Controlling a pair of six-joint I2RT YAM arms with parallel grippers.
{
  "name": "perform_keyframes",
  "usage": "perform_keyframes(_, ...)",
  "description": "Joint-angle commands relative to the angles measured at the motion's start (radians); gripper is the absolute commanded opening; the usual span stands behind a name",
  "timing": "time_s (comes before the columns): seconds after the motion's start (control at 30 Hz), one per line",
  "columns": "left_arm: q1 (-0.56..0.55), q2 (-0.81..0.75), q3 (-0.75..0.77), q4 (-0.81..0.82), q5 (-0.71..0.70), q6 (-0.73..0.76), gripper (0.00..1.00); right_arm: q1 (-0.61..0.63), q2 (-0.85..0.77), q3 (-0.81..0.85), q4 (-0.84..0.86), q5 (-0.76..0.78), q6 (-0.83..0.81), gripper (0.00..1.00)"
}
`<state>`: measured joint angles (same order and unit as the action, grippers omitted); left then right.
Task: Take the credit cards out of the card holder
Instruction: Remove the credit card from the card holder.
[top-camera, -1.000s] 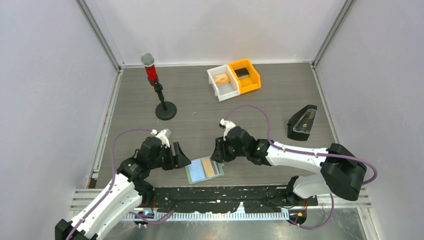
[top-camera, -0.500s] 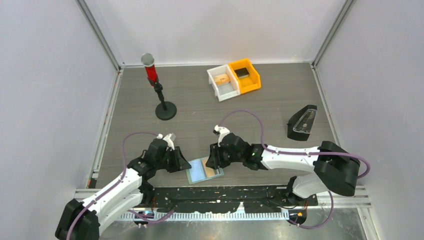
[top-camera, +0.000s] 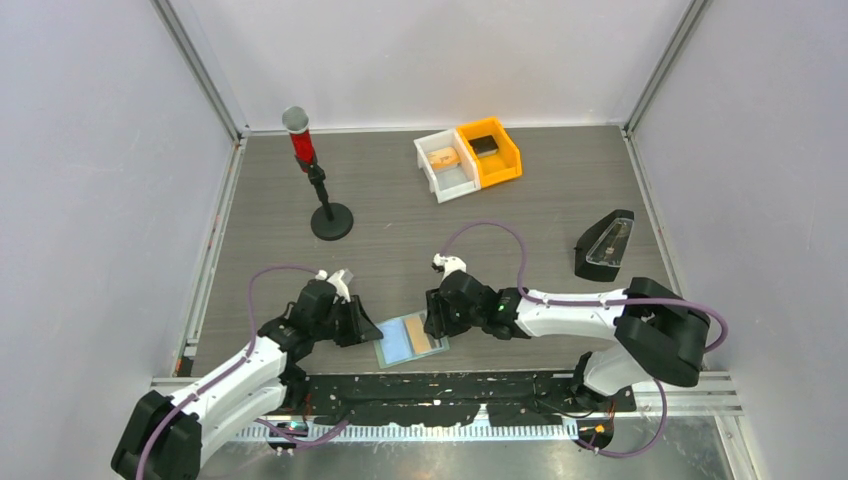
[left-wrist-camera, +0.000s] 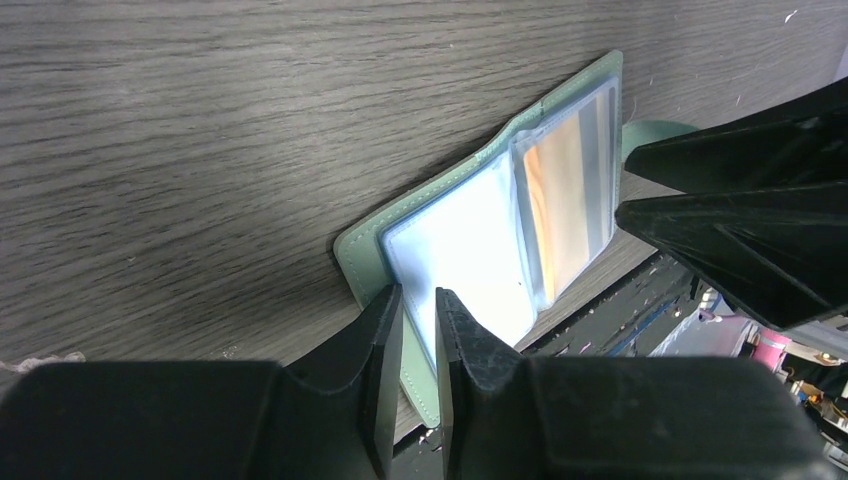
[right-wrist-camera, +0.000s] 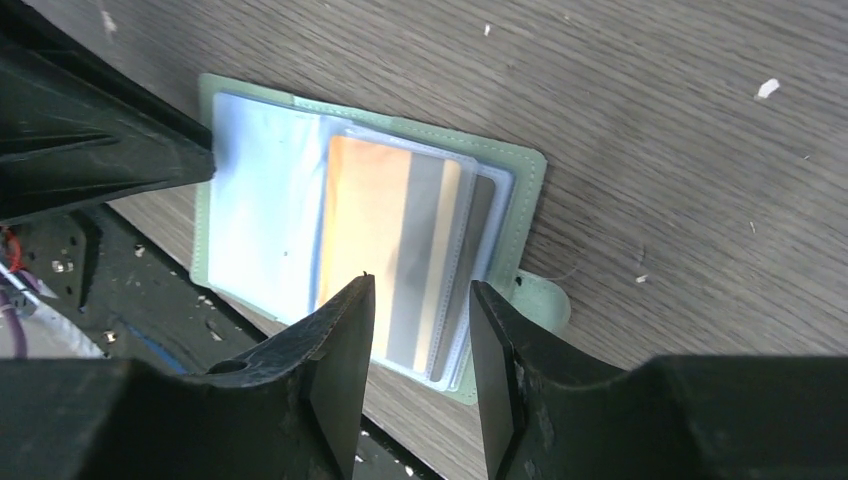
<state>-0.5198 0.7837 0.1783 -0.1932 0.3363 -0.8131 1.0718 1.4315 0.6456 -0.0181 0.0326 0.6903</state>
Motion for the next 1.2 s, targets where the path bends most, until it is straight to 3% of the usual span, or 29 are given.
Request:
perform_keyframes(0.0, -0.002, -0.001, -0.016, 0.032, 0.009, -0.001, 0.21, 0.005, 0.032, 0.036, -0.016, 0.037, -0.007, 0.47)
perform_keyframes(0.63, -0.002, 0.003, -0.011, 0.028, 0.006, 0.002, 0.21, 0.006, -0.026, 0.086, -0.079, 0.044, -0.031, 0.45)
perform_keyframes(1.17, -0.002, -0.001, -0.013, 0.026, 0.007, 0.002, 0.2, 0.008, 0.045, 0.104, -0.029, 0.025, -0.032, 0.45)
